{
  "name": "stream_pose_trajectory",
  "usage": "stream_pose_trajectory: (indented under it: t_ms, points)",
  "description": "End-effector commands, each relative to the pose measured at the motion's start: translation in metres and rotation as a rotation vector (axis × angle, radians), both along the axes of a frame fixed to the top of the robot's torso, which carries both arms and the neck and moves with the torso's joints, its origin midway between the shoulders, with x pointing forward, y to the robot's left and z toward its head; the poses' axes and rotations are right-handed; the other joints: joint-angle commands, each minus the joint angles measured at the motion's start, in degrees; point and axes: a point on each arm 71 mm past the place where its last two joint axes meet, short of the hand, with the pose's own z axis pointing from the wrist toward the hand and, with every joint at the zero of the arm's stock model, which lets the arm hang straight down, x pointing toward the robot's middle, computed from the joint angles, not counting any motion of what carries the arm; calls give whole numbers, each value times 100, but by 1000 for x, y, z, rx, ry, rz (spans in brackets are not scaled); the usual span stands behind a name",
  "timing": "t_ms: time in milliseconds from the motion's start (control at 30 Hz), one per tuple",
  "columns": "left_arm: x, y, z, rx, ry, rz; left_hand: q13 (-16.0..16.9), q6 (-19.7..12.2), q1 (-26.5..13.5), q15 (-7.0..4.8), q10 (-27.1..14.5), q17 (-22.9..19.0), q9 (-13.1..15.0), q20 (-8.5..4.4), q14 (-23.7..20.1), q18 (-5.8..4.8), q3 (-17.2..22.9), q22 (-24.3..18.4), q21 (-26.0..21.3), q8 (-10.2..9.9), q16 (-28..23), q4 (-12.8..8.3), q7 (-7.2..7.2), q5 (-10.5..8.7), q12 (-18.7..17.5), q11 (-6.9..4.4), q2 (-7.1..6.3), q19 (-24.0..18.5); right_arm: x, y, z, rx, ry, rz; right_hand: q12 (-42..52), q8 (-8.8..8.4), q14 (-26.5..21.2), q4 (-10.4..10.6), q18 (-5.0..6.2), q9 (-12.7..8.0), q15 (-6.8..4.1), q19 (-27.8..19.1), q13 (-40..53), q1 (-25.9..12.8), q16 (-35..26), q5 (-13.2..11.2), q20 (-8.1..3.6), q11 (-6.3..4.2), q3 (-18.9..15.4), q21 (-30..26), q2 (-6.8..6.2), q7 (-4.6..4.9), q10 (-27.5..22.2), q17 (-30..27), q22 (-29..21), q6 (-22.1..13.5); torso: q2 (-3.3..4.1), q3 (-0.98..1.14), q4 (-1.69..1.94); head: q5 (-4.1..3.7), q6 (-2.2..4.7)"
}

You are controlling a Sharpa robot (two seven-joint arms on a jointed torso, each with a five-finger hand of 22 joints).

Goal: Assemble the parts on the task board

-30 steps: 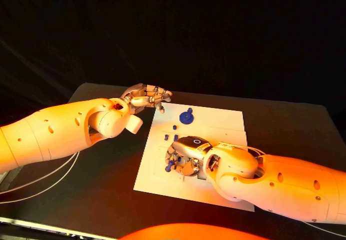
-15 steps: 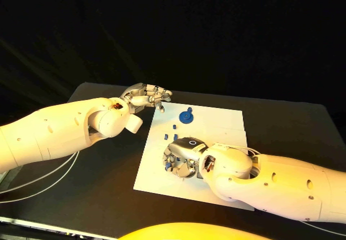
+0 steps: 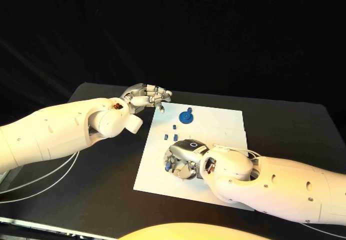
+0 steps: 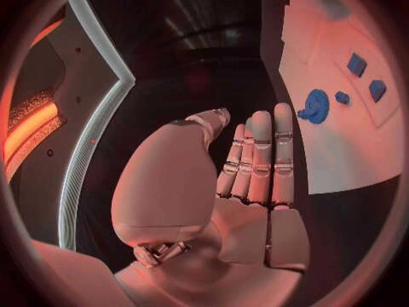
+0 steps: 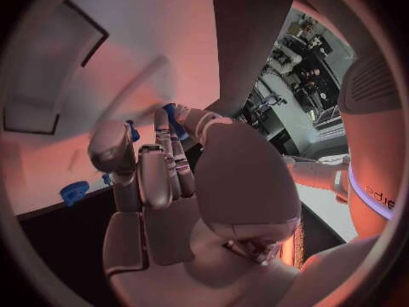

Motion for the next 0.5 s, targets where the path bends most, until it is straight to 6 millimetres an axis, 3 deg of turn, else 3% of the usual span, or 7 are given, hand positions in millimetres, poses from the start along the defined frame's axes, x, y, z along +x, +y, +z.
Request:
stream_pose_trajectory:
  t_ms: [33,167,233,333,500]
  points:
    - [-1,-2,1,-12,0,-17,-10,-32,51,3,-40,-6,-6,24,-30,81,-31,-6,-36,37,-30,12,8,27,16,7,-1,5,0,-1,0,8,-11,-8,1,-77,138,-45,-61,-25,45,-1,10,-33,21,16,46,13,-24,-40,-108,4,-81,-5,367,-94,2,-2,4,-8,8]
    - [-1,-2,1,-12,1,-17,-10,-32,51,3,-40,-6,-6,24,-30,81,-31,-6,-36,37,-30,12,8,27,16,7,-1,5,0,-2,1,25,-19,-15,23,-225,138,-61,-49,-81,43,-14,34,-122,34,15,56,0,-128,-92,-224,3,-193,9,357,-328,0,-5,5,-13,9]
    - [-1,-2,1,-12,1,-17,-10,-32,51,3,-40,-6,-6,24,-30,81,-31,-6,-36,37,-30,12,8,27,16,7,-1,5,0,-2,2,34,-23,-18,99,-386,143,-68,-42,-140,32,-23,84,-181,55,10,51,-13,-288,-141,-285,-18,-295,35,347,-610,0,-6,6,-16,13]
    - [-1,-2,1,-11,1,-17,-14,-43,48,5,-55,-8,-9,26,-35,81,-41,-14,-47,49,-32,22,9,26,26,9,-1,8,0,-4,4,51,-31,-26,250,-522,139,-77,-39,-196,21,-22,172,-150,57,17,42,-27,-579,-186,-261,-63,-424,31,343,-862,0,-6,5,-19,15]
    - [-1,-1,1,-11,3,-18,-14,-43,48,5,-56,-8,-9,26,-36,81,-42,-14,-47,49,-32,22,9,26,26,9,-2,8,-1,-9,7,75,-41,-38,372,-572,137,-66,-40,-221,13,-11,237,-69,55,20,35,-37,-827,-204,-189,-100,-513,26,346,-960,0,-6,8,-21,27]
